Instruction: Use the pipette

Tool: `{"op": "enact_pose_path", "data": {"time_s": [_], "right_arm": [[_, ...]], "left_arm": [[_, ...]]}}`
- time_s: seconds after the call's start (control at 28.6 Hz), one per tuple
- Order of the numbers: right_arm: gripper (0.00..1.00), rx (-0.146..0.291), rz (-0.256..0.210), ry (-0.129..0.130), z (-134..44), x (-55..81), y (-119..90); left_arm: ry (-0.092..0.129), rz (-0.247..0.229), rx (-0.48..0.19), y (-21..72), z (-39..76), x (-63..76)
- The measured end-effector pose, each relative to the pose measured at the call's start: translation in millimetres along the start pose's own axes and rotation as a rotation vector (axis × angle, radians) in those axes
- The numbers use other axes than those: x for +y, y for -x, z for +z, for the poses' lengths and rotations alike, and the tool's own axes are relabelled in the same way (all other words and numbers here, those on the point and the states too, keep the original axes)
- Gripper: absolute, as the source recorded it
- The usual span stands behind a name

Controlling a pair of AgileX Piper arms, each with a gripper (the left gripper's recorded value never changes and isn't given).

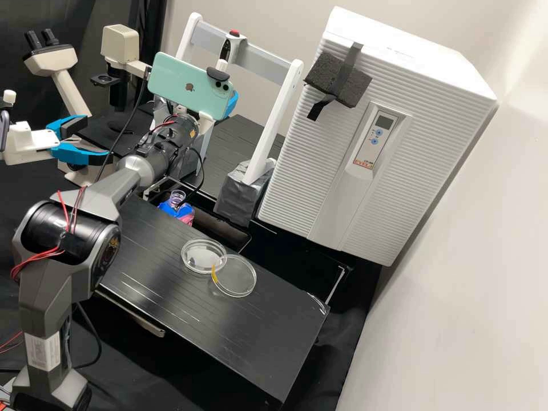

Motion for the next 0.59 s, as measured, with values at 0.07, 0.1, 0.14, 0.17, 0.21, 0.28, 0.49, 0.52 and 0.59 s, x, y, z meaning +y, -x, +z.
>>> {"op": "enact_pose_path", "data": {"time_s": [0.07, 0.1, 0.14, 0.17, 0.21, 0.28, 0.49, 0.52, 0.59], "right_arm": [[1.00, 0.000, 0.000, 0.002, 0.0, 0.0, 0.0], [1.00, 0.000, 0.000, 0.002, 0.0, 0.0, 0.0], [1.00, 0.000, 0.000, 0.003, 0.0, 0.0, 0.0], [1.00, -0.001, 0.000, 0.003, -0.1, -0.2, 0.0], [1.00, -0.002, 0.001, -0.003, 0.0, -0.1, 0.0], [1.00, -0.002, 0.001, -0.007, -0.3, -0.5, 0.0], [1.00, -0.005, 0.002, -0.007, -0.2, -0.5, 0.1], [1.00, -0.006, 0.003, -0.007, -0.4, -0.8, 0.1], [1.00, -0.006, 0.000, 0.006, -1.0, -2.3, 0.3]], "left_arm": [[0.000, 0.000, 0.000, 0.0, 0.0, 0.0], [0.000, 0.000, 0.000, 0.0, 0.0, 0.0], [0.000, 0.000, 0.000, 0.0, 0.0, 0.0], [0.000, 0.000, 0.000, 0.0, 0.0, 0.0], [0.000, 0.000, 0.000, 0.0, 0.0, 0.0], [0.000, 0.000, 0.000, 0.0, 0.0, 0.0], [0.000, 0.000, 0.000, 0.0, 0.0, 0.0], [0.000, 0.000, 0.000, 0.0, 0.0, 0.0], [0.000, 0.000, 0.000, 0.0, 0.0, 0.0]]}}
